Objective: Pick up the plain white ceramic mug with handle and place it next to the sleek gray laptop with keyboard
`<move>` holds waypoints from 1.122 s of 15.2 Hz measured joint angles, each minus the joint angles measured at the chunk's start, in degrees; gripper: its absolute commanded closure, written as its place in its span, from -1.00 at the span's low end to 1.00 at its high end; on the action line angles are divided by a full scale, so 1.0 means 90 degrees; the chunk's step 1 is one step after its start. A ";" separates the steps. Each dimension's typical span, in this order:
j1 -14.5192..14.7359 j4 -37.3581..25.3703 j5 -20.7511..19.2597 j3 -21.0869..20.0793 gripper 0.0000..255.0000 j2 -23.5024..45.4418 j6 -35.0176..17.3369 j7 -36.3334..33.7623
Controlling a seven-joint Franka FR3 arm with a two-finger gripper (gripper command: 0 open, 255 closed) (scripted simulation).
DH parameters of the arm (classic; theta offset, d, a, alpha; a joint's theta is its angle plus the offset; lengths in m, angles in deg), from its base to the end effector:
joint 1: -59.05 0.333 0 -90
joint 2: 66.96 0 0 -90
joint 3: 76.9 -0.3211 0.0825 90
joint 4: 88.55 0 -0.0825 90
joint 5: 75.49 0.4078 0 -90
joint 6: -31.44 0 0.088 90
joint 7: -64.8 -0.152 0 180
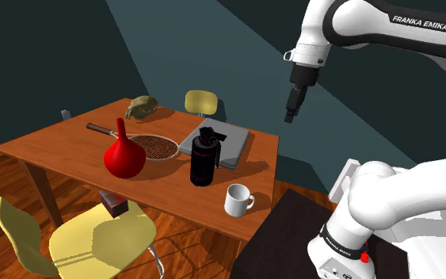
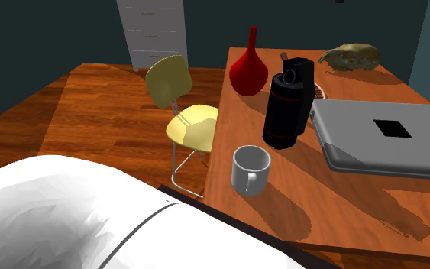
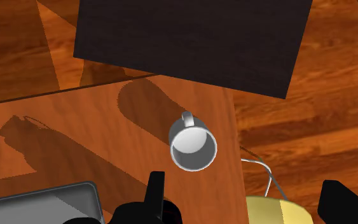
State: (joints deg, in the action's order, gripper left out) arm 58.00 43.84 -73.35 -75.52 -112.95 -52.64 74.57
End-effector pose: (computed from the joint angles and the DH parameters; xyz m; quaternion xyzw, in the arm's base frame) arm 0.3099 -0.0090 0.5681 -0.9970 -0.0694 0.0174 0.0292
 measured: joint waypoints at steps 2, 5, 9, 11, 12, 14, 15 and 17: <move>0.0000 0.0097 0.0014 -0.0027 -1.00 -0.0003 -0.0098 -0.0035; 0.0001 0.0653 0.0090 -0.0167 -1.00 -0.0042 -0.0642 -0.0214; 0.0012 0.1344 0.0204 -0.0381 -1.00 0.0097 -0.1519 -0.0478; 0.0059 0.1727 0.0317 -0.0567 -1.00 0.0230 -0.2056 -0.0683; 0.0060 0.1896 0.0342 -0.0616 -1.00 0.0287 -0.2299 -0.0741; 0.0076 0.2157 0.0408 -0.0738 -1.00 0.0472 -0.2766 -0.0880; 0.0086 0.2275 0.0443 -0.0804 -1.00 0.0593 -0.3020 -0.0954; 0.0109 0.2495 0.0509 -0.0938 -1.00 0.0830 -0.3504 -0.1105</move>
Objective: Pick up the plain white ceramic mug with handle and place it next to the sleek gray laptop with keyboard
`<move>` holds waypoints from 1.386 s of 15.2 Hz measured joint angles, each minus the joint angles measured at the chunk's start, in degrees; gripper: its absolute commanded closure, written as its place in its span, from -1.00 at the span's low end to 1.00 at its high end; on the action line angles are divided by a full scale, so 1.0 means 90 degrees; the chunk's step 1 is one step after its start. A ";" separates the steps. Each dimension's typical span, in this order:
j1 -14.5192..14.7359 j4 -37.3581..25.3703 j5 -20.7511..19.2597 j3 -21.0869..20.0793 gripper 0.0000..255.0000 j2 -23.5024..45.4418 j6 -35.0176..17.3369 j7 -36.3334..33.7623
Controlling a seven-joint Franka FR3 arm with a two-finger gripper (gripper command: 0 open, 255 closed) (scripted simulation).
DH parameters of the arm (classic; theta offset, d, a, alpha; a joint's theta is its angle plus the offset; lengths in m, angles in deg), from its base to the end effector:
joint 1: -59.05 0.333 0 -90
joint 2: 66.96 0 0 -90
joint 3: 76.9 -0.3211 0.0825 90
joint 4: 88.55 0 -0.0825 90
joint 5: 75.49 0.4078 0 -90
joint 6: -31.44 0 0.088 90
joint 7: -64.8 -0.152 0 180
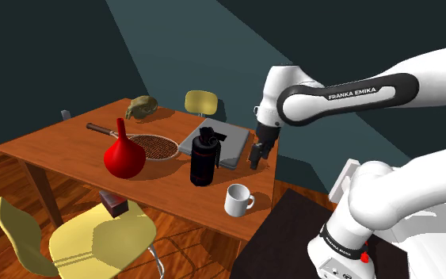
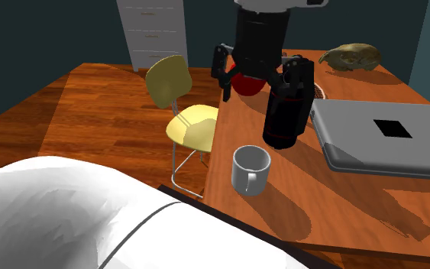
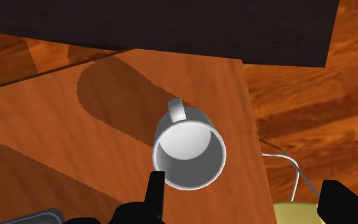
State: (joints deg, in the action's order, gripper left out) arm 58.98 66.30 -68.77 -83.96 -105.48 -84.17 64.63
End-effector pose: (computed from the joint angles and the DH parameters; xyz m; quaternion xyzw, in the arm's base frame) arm 0.3502 0.0483 0.3739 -0.9997 -0.0201 0.0078 0.0140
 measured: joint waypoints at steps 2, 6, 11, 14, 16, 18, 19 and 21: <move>-0.0010 0.0186 0.0038 -0.0105 -1.00 0.0355 -0.0560 -0.0113; -0.0021 0.0420 0.0097 -0.0381 -1.00 0.1245 -0.1723 -0.0430; -0.0131 0.0373 -0.0056 -0.0766 -1.00 0.2708 -0.3198 -0.0998; -0.0223 0.0326 -0.0339 -0.0944 -1.00 0.3472 -0.3933 -0.1433; -0.0278 0.0312 -0.0502 -0.0965 -1.00 0.3809 -0.4256 -0.1569; -0.0300 0.0314 -0.0631 -0.0980 -1.00 0.4034 -0.4480 -0.1686; -0.0315 0.0323 -0.0698 -0.0975 -1.00 0.4139 -0.4590 -0.1728; -0.0336 0.0309 -0.0900 -0.0960 -1.00 0.4406 -0.4832 -0.1882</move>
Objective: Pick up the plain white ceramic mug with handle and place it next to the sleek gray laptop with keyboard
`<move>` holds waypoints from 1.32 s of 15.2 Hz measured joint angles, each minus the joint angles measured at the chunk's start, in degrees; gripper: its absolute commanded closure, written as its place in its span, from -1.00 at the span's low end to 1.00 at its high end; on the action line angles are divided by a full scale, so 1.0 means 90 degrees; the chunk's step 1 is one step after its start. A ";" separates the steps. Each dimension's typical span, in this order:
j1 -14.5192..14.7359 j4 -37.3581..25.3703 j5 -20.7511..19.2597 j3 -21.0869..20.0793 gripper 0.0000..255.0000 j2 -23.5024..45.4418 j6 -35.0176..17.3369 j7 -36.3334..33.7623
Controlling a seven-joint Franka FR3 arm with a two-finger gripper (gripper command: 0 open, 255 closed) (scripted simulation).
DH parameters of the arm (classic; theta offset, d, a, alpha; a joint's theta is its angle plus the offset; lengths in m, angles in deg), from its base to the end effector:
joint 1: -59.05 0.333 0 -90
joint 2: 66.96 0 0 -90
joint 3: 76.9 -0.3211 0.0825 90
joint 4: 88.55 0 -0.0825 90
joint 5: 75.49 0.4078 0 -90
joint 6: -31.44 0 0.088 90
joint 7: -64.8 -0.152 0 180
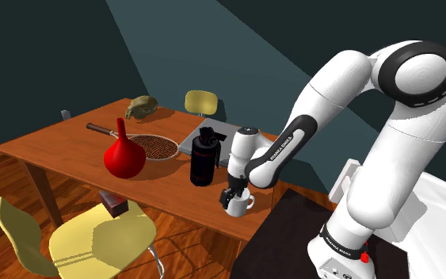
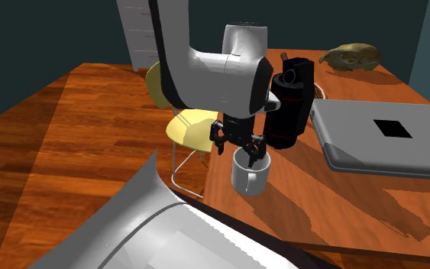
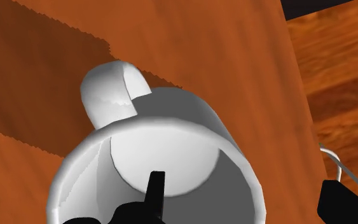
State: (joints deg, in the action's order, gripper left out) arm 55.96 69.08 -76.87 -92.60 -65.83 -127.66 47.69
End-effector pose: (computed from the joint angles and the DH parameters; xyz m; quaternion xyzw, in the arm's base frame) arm 0.3924 0.0895 0.1510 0.9996 -0.0281 0.0037 0.0007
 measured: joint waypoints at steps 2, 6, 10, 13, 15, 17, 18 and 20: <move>-0.0005 -0.0002 -0.0097 0.0017 -1.00 0.0123 -0.0118 -0.0068; -0.0006 -0.0004 -0.0135 0.0025 -1.00 0.0169 -0.0162 -0.0094; -0.0006 -0.0005 -0.0136 0.0026 1.00 0.0171 -0.0164 -0.0095; -0.0005 -0.0006 -0.0136 0.0025 1.00 0.0170 -0.0164 -0.0094; -0.0005 -0.0005 -0.0136 0.0025 1.00 0.0169 -0.0164 -0.0094; -0.0005 -0.0005 -0.0136 0.0024 1.00 0.0169 -0.0165 -0.0094; -0.0005 -0.0006 -0.0137 0.0024 1.00 0.0170 -0.0166 -0.0095; -0.0006 -0.0004 -0.0014 -0.0002 1.00 0.0024 -0.0026 -0.0005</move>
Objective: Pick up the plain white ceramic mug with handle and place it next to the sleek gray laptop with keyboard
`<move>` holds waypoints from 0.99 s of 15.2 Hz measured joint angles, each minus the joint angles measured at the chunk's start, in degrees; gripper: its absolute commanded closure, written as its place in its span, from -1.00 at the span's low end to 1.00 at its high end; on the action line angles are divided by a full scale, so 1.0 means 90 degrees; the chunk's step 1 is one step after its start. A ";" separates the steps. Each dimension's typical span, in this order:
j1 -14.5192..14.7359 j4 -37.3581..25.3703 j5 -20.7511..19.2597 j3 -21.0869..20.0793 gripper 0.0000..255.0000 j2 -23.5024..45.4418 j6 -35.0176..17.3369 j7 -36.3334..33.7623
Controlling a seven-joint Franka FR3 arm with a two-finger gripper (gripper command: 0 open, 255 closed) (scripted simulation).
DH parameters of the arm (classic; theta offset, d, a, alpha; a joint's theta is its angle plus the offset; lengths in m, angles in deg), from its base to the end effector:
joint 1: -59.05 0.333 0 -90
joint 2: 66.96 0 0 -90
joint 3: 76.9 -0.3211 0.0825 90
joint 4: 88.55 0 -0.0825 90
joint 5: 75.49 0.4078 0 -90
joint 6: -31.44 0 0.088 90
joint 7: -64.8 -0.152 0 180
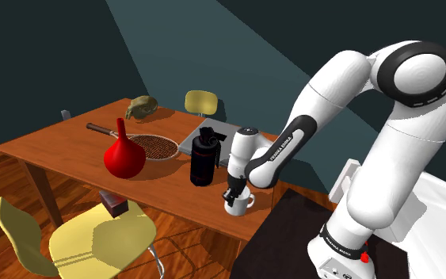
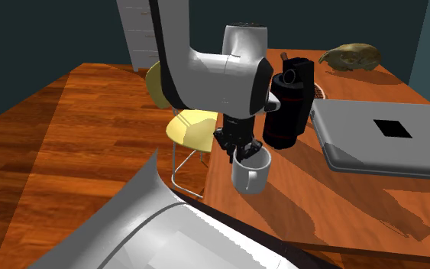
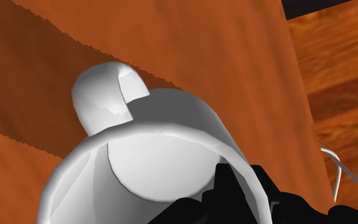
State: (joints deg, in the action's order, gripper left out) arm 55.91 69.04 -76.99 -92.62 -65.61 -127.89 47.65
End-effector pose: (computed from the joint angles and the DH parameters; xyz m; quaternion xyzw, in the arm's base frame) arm 0.3927 0.0896 0.1501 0.9996 -0.0277 0.0041 0.0004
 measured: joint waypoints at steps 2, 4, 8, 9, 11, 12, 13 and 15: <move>0.0009 -0.0011 0.0131 -0.0022 1.00 -0.0172 0.0176 0.0090; 0.0034 -0.0010 0.0289 -0.0041 1.00 -0.0408 0.0401 0.0191; 0.0072 -0.0009 0.0533 -0.0011 1.00 -0.0861 0.0841 0.0401; 0.0093 -0.0016 0.0584 -0.0010 1.00 -0.0973 0.0957 0.0426; 0.0125 -0.0062 0.0664 0.0002 1.00 -0.1186 0.1210 0.0474; 0.0133 -0.0063 0.0693 0.0013 1.00 -0.1272 0.1296 0.0502; 0.0142 -0.0082 0.0716 0.0023 1.00 -0.1355 0.1398 0.0522; 0.0177 -0.0101 0.0784 0.0040 1.00 -0.1580 0.1638 0.0559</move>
State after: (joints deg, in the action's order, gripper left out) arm 57.50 68.13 -69.93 -92.26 -79.83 -113.15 52.67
